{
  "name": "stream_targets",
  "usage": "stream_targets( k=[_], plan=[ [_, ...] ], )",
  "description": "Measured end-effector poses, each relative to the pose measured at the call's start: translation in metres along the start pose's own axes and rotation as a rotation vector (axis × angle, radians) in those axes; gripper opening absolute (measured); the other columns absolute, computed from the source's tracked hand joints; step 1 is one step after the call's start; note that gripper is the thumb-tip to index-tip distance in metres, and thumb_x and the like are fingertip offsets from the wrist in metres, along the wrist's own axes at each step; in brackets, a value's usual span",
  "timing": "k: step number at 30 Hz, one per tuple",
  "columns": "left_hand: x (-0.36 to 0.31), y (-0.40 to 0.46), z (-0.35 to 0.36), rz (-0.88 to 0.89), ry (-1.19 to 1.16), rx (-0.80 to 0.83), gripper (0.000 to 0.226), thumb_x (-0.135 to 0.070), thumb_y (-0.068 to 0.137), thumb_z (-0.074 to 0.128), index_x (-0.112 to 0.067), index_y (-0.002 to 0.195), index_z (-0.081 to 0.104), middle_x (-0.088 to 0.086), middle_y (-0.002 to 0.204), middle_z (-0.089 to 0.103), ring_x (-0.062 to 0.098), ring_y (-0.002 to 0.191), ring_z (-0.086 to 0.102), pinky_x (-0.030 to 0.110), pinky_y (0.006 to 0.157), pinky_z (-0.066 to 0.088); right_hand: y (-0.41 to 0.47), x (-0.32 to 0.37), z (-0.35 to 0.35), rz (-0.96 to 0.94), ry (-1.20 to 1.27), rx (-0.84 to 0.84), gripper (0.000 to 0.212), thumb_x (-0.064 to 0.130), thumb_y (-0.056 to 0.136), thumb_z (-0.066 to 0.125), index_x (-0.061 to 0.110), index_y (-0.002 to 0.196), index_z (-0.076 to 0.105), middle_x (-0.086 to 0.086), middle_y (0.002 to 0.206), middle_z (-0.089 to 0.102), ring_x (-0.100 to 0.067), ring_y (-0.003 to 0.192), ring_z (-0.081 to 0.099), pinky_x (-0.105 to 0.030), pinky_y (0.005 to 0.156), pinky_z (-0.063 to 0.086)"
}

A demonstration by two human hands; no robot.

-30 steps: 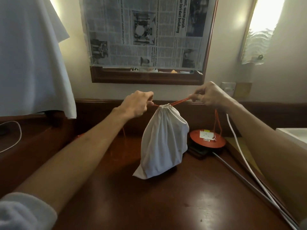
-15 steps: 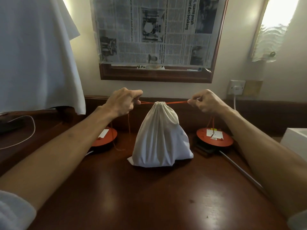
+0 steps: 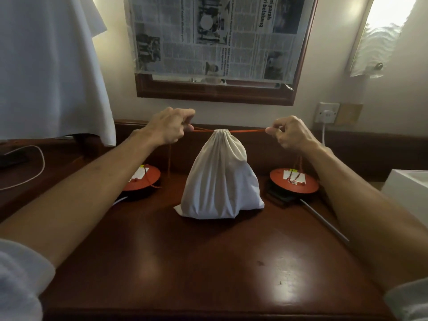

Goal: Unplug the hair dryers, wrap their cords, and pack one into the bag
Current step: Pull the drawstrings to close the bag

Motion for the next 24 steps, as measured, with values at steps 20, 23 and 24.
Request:
stream_targets(
  k=[20, 23, 24],
  plan=[
    [-0.076, -0.203, 0.036, -0.049, -0.425, 0.933, 0.026, -0.038, 0.092, 0.067, -0.013, 0.095, 0.070, -0.011, 0.073, 0.063, 0.000, 0.065, 0.054, 0.016, 0.061, 0.043, -0.219, 0.044, -0.004, -0.030, 0.531, 0.696, 0.037, 0.028, 0.094, 0.071, -0.004, 0.077, 0.064, -0.024, 0.065, 0.045, -0.031, 0.058, 0.039, -0.032, 0.049, 0.034],
    [-0.056, -0.222, 0.048, -0.063, -0.288, 1.037, 0.026, -0.042, 0.090, 0.069, -0.016, 0.091, 0.074, -0.011, 0.072, 0.063, 0.000, 0.066, 0.054, 0.017, 0.063, 0.044, -0.232, 0.042, 0.011, -0.029, 0.502, 0.845, 0.024, 0.019, 0.095, 0.068, 0.004, 0.076, 0.068, -0.019, 0.067, 0.055, -0.033, 0.059, 0.047, -0.034, 0.053, 0.041],
    [-0.048, -0.224, 0.051, -0.068, -0.210, 1.056, 0.029, -0.046, 0.090, 0.068, -0.018, 0.090, 0.075, -0.009, 0.073, 0.063, 0.000, 0.066, 0.055, 0.017, 0.064, 0.045, -0.232, 0.039, 0.015, -0.022, 0.464, 0.880, 0.021, 0.019, 0.095, 0.067, 0.007, 0.078, 0.071, -0.017, 0.069, 0.060, -0.034, 0.060, 0.051, -0.034, 0.055, 0.044]
  ],
)
Point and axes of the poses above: each hand's wrist, its own y-axis towards the middle knuckle, its own z-axis out of the palm, x = y × z, the point moved 10 cm from there along y, towards the middle knuckle
